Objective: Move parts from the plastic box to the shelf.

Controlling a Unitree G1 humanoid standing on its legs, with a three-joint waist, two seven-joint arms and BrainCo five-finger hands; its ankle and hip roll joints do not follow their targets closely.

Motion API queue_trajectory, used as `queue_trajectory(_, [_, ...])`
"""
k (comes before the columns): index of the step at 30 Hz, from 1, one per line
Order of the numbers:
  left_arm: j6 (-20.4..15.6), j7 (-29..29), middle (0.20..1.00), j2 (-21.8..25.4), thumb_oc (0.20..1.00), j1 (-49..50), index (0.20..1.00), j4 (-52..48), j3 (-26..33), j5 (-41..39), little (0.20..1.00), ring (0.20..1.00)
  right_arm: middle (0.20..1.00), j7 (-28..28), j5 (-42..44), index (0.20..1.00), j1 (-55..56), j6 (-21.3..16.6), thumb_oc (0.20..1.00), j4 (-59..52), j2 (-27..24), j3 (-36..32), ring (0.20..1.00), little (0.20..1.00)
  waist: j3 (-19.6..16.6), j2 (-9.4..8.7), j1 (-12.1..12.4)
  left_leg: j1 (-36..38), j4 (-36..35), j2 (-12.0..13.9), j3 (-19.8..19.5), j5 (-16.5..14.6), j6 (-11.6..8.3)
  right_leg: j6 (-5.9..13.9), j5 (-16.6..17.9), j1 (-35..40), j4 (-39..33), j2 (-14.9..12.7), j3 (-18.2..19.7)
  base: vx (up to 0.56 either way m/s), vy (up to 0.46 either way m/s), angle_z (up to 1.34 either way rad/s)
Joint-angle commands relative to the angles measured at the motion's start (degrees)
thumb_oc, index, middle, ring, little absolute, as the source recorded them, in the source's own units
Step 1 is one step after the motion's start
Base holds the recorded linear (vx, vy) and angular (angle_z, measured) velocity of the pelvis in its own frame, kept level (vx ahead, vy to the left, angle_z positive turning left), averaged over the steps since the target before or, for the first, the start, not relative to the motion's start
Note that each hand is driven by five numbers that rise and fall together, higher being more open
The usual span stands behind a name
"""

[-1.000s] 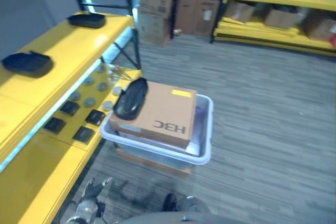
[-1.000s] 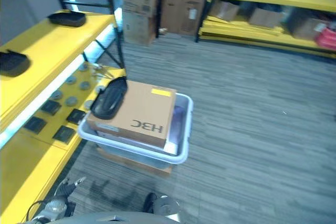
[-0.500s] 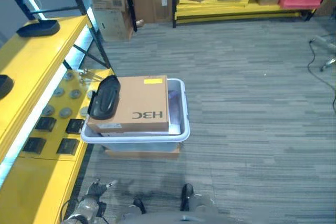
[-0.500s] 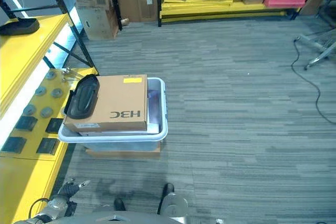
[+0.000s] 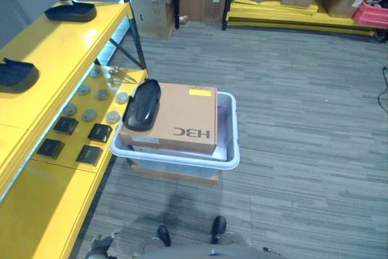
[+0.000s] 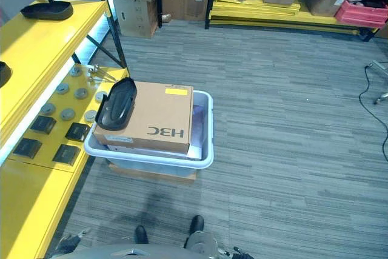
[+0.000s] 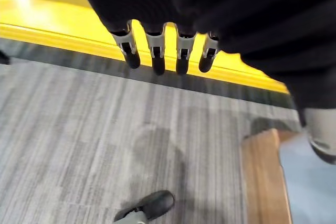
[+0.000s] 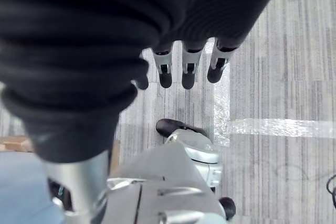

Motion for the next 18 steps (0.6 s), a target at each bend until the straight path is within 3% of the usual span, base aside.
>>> queue_trajectory(1, [-1.99, 0.64, 1.000, 0.74, 1.000, -2.94, 1.000, 0.46, 1.07, -0.59, 1.000, 1.000, 1.000, -1.87, 2.15, 1.000, -2.83, 0.10, 1.000, 0.52, 0.66, 0.16, 1.000, 1.000, 1.56, -2.22, 0.18, -2.77, -1.47, 0.26, 1.81, -0.90, -1.57, 4.44, -2.47, 1.52, -1.52, -1.12, 1.48, -0.10, -0.182, -0.02])
queue_trajectory(3, [-2.79, 0.44, 1.000, 0.74, 1.000, -3.99, 1.000, -0.03, 0.94, -2.39, 1.000, 1.000, 1.000, -1.18, 0.18, 1.000, -2.80, 0.62, 1.000, 1.07, 0.08, 0.24, 1.000, 1.000, 1.86, -2.80, -0.20, -3.76, 0.91, 1.42, 1.91, -1.18, -2.37, 4.02, -2.17, 2.22, -2.95, -0.38, 1.68, -0.08, -0.205, 0.03])
queue_trajectory(8, [-2.15, 1.10, 1.000, 0.56, 1.000, -5.16, 1.000, -1.89, 0.62, -0.21, 1.000, 1.000, 1.000, -1.32, 2.55, 1.000, -2.90, 0.83, 1.000, 2.41, -1.04, -0.28, 1.000, 1.000, 4.52, -4.37, 0.27, -10.82, 17.74, 3.78, 1.48, -4.82, -3.29, 2.10, -2.33, 4.35, -2.94, -0.54, 1.08, -0.01, -0.169, 0.27])
queue_trajectory(9, [-1.24, 0.72, 1.000, 0.88, 1.000, -5.24, 1.000, -1.68, 0.83, 0.31, 1.000, 1.000, 1.000, -0.72, 1.98, 1.000, -2.99, 1.39, 1.000, 2.82, -1.49, -0.93, 1.000, 1.000, 5.06, -3.79, 0.20, -12.15, 19.40, 5.25, 0.61, -3.57, -3.63, 1.30, -3.28, 5.08, -2.12, 0.22, 1.69, 0.30, 0.030, 0.29])
queue_trajectory(10, [-1.58, 0.45, 1.000, 1.14, 1.000, -5.06, 1.000, -0.98, 1.20, -0.67, 1.000, 1.000, 1.000, -0.91, 1.16, 1.000, -2.49, 1.01, 1.000, 3.43, -1.30, -1.25, 1.000, 1.000, 4.57, -3.10, -0.35, -10.23, 12.04, 6.48, 1.16, -0.71, -4.14, 1.56, -3.89, 5.49, -1.77, 0.29, 1.81, 0.34, 0.113, 0.06])
queue_trajectory(11, [-1.68, 0.35, 1.000, 1.20, 1.000, -5.05, 1.000, -0.89, 1.22, -0.73, 1.000, 1.000, 1.000, -0.99, 1.08, 1.000, -2.38, 0.97, 1.000, 3.50, -1.27, -1.32, 1.000, 1.000, 4.50, -3.00, -0.45, -9.72, 10.39, 6.71, 1.29, 0.16, -4.34, 1.60, -3.99, 5.62, -1.73, 0.27, 1.81, 0.50, 0.333, -0.35])
queue_trajectory(12, [-1.91, -0.12, 1.000, 1.18, 1.000, -5.38, 1.000, -0.47, 0.96, -0.84, 1.000, 1.000, 1.000, -2.03, 1.24, 1.000, -1.29, 0.97, 1.000, 3.50, -1.47, -1.78, 1.000, 1.000, 4.13, -1.91, -1.19, -9.19, 1.38, 10.52, 1.94, 7.89, -6.98, 1.83, -4.99, 6.40, -0.73, 0.17, 2.05, 0.33, 0.241, -0.29])
queue_trajectory(14, [-2.10, -0.29, 1.000, 1.10, 1.000, -5.45, 1.000, -0.39, 0.92, -0.71, 1.000, 1.000, 1.000, -2.24, 1.48, 1.000, -1.11, 1.02, 1.000, 3.55, -1.55, -1.93, 1.000, 1.000, 4.14, -1.75, -1.29, -9.26, 0.45, 11.18, 2.04, 8.99, -7.36, 1.80, -5.24, 6.50, -0.39, 0.11, 2.11, 0.31, 0.230, 0.15])
queue_trajectory(16, [-2.20, -0.78, 1.000, 1.03, 1.000, -5.43, 1.000, -0.68, 0.75, -1.21, 1.000, 1.000, 1.000, -1.37, -0.03, 1.000, -0.22, 0.48, 1.000, 3.90, -2.62, -2.91, 1.000, 1.000, 4.61, -0.81, -2.05, -11.18, -1.51, 15.69, 4.13, 12.81, -8.40, 1.67, -7.54, 6.80, 3.34, -1.03, 1.44, 0.42, 0.327, 0.17])
queue_trajectory(18, [-2.04, -1.17, 1.000, 1.15, 1.000, -5.40, 1.000, -0.92, 1.08, -1.36, 1.000, 1.000, 1.000, -1.57, -1.01, 1.000, -0.02, 0.64, 1.000, 3.81, -2.94, -3.31, 1.000, 1.000, 4.87, -0.72, -2.28, -10.64, -0.53, 16.18, 4.95, 11.90, -8.03, 1.72, -9.44, 6.83, 6.25, -2.28, 1.25, 0.39, 0.342, -0.02])
